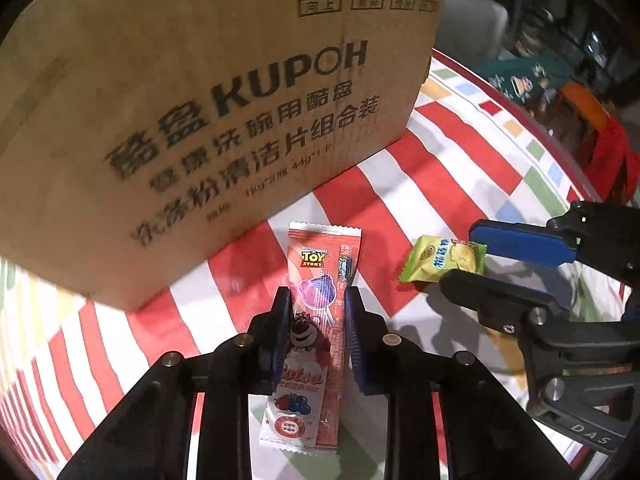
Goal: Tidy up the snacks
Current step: 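Grasp the yellow-green candy with the right tool while the left grasps the lollipop strip, then carry both snacks into the box and open both tools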
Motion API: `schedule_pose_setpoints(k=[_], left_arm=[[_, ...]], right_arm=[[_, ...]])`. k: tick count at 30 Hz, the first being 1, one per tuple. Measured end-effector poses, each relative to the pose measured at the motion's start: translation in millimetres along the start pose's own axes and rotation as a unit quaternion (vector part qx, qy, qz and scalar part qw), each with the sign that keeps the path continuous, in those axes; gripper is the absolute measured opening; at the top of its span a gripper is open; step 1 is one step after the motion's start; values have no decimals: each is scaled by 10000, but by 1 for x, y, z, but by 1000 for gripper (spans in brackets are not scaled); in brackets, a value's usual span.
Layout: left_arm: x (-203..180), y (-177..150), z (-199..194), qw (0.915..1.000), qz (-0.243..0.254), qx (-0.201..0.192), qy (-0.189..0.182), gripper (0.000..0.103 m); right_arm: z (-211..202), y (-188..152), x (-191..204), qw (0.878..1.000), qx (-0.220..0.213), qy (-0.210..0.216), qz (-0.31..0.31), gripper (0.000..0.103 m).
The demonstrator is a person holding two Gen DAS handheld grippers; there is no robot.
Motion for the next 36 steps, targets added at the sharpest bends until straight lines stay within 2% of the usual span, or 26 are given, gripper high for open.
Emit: schedule_pose_setpoints(k=[5, 11, 22, 28, 36], left_arm=[[2, -20, -12, 9983, -561, -137, -6, 26], [3, -32, -41, 9946, -952, -409, 95, 26], [-2, -16, -107, 9861, -1064, -1178, 494, 26], [9, -7, -148, 9789, -1100, -1557, 734, 26], [22, 17, -181, 9709, -1082, -1919, 936, 26]], right_arm=[[-4, 2, 0, 10000, -40, 31, -30, 31], [-13, 5, 1, 9998, -147, 64, -97, 31], [-55, 22, 12, 9975, -645, 165, -225, 31], [-85, 42, 21, 9939, -1028, 216, -325, 31], [-117, 73, 38, 9870, -1504, 251, -509, 31]])
Point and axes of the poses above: each gripper's, at about its wrist camera, not at the fingertips, and z roughly the way its jaws point, x to its left, y to its top, the point moved 1 cm from there along z, roughly the way its jaws point, and after that the axes turned 10 degrees about z, right-handed, at the moved point
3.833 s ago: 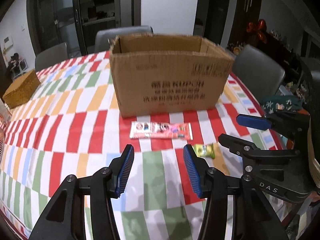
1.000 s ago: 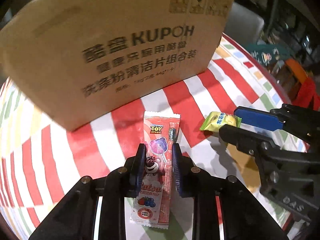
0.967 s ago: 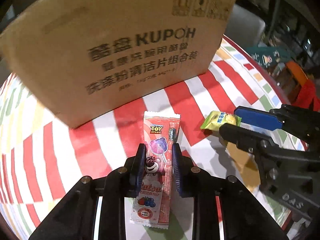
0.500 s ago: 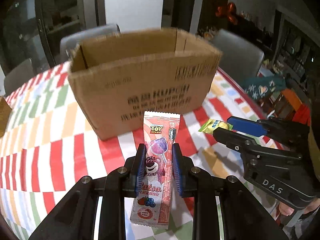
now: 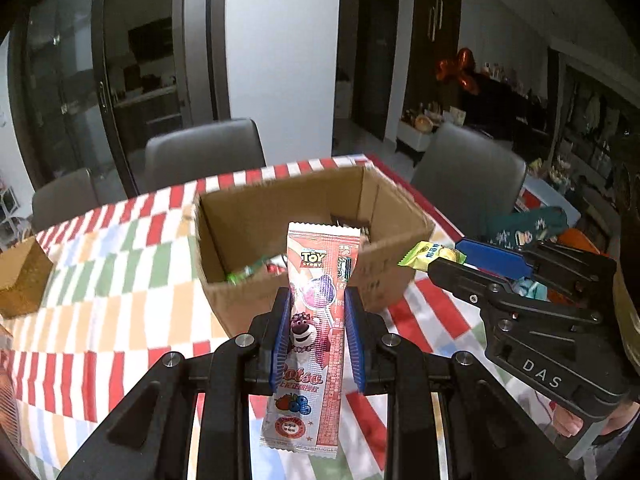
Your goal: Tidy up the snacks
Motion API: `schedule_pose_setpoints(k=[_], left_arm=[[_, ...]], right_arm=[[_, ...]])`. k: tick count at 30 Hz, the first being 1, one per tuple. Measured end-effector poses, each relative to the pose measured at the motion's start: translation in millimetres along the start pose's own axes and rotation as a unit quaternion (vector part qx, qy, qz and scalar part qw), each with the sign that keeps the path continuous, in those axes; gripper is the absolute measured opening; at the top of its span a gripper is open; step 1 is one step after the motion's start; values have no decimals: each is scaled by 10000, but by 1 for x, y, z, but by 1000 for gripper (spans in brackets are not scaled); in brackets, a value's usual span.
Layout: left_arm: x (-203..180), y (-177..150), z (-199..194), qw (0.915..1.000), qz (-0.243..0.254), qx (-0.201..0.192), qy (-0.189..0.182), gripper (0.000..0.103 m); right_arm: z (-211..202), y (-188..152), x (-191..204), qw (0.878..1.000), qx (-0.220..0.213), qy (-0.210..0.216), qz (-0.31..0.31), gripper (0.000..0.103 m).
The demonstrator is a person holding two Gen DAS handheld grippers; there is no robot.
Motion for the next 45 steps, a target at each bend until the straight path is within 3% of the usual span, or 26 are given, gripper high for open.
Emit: schedule_pose_setpoints(k=[11, 23, 35, 41, 45], left_arm=[[24, 42, 2, 9996, -65, -208, 166, 26], [52, 76, 44, 9989, -148, -195, 403, 27], [61, 64, 106, 9971, -294, 479, 518, 28], [59, 50, 112, 9950, -74, 645, 761, 45], [60, 41, 105, 9934, -132, 719, 883, 46]], right_arm=[[-1, 48, 9, 9991, -328, -68, -246, 31], [31, 86, 9, 9989, -192, -141, -399, 31], [83, 87, 7, 9982, 288, -253, -460, 31], [112, 72, 1, 9957, 777, -341, -378, 32], [111, 66, -1, 9950, 783, -478, -398, 47]])
Point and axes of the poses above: each gripper's, at about its wrist camera, not at the fingertips, and z roughly the way its jaws point, x to its left, y to its top, the point moved 1 cm from there along z, roughly the way its jaws point, and after that the axes turned 10 degrees about z, right-handed, at the moved point
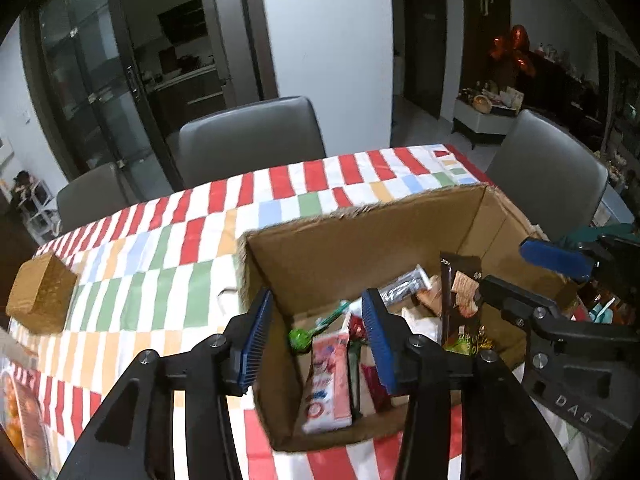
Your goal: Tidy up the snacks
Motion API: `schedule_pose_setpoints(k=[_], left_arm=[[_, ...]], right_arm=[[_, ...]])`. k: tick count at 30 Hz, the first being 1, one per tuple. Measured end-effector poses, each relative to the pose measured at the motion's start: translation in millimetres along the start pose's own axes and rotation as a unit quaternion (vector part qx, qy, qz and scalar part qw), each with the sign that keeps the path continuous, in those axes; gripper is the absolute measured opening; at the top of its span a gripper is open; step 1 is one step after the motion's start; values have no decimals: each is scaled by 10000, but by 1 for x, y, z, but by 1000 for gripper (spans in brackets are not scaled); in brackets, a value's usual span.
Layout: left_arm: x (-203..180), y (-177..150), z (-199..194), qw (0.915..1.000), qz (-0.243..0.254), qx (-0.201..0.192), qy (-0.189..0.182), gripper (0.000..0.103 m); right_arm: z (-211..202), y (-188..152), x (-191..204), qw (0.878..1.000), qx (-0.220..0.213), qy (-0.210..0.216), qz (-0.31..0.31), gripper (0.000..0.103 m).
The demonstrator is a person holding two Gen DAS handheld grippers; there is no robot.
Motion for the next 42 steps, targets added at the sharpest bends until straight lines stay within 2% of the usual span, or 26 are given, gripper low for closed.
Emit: schedule_pose_setpoints(k=[3, 8, 13, 19, 27, 31, 42], left_arm=[[1, -8, -12, 9999, -128, -14, 30, 53], [3, -18, -41, 9994, -277, -215, 1, 63], [-4, -33, -80, 9979, -344, -526, 136, 72], [-18, -60, -127, 9955, -389, -838, 229, 85], [-42, -103, -180, 9904, -251, -1301, 396, 100], [-51, -125, -202, 9867, -257, -1526, 497, 103], [-73, -164, -236, 9840, -334, -1689, 467, 103]], right_arm=[[-4, -5, -1, 10000, 37, 34, 36, 49], [-24, -13, -3, 9999, -108, 5, 67, 58], [-62, -29, -7, 9987, -486, -20, 161, 72], [-115, -58, -8, 9948, -995, -44, 205, 83], [-172, -107, -13, 9877, -1520, -136, 328, 92], [-193, -129, -15, 9854, -1658, -120, 354, 93], [-227, -175, -16, 9829, -1769, -92, 511, 95]])
Point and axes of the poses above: each gripper's, at about its wrist camera, not at the fingertips, and z roughly the way its jaws point, x to its left, y to its top, the point moved 1 cm from there along z, roughly the way its jaws point, and after that the axes turned 10 degrees about z, right-handed, at the moved point
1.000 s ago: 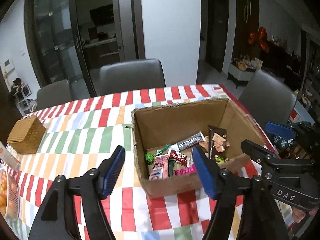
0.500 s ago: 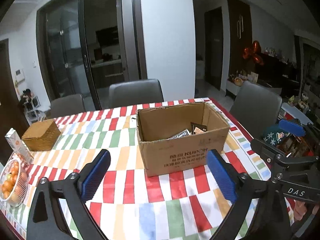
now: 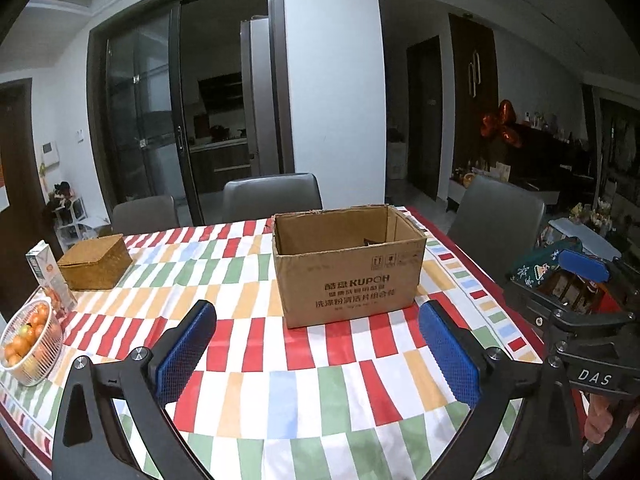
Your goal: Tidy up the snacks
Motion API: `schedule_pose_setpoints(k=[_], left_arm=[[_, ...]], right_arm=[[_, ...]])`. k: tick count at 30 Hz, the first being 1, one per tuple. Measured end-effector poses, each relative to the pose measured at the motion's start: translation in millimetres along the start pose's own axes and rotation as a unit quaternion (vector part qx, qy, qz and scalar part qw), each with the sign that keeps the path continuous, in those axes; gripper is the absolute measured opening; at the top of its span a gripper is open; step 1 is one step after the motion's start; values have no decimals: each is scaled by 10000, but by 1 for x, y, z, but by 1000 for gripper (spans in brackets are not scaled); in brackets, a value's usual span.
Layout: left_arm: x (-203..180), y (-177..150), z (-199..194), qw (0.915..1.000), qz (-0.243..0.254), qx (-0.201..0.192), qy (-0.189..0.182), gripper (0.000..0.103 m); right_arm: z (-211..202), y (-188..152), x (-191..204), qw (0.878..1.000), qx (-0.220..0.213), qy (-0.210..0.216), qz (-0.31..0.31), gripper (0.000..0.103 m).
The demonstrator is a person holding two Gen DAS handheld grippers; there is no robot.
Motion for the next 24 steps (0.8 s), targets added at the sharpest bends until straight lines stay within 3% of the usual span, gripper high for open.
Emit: schedule_pose_setpoints(k=[10, 24], left_arm=[[-7, -9, -23, 9999, 5, -91, 56, 103], [-5, -12, -29, 9999, -68, -119, 101, 103]], right_arm=[[-29, -13, -5, 9999, -102, -32, 51, 95], [-35, -18, -5, 9999, -132, -77, 8, 95]])
Point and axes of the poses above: each gripper's, at about its wrist camera, not at the fingertips, and z roughly the way its jaws point, x to its left, y to its top, the point moved 1 cm from there along z, roughly the way its jaws point, and after that the axes turned 10 degrees about z, right-handed, at the moved point
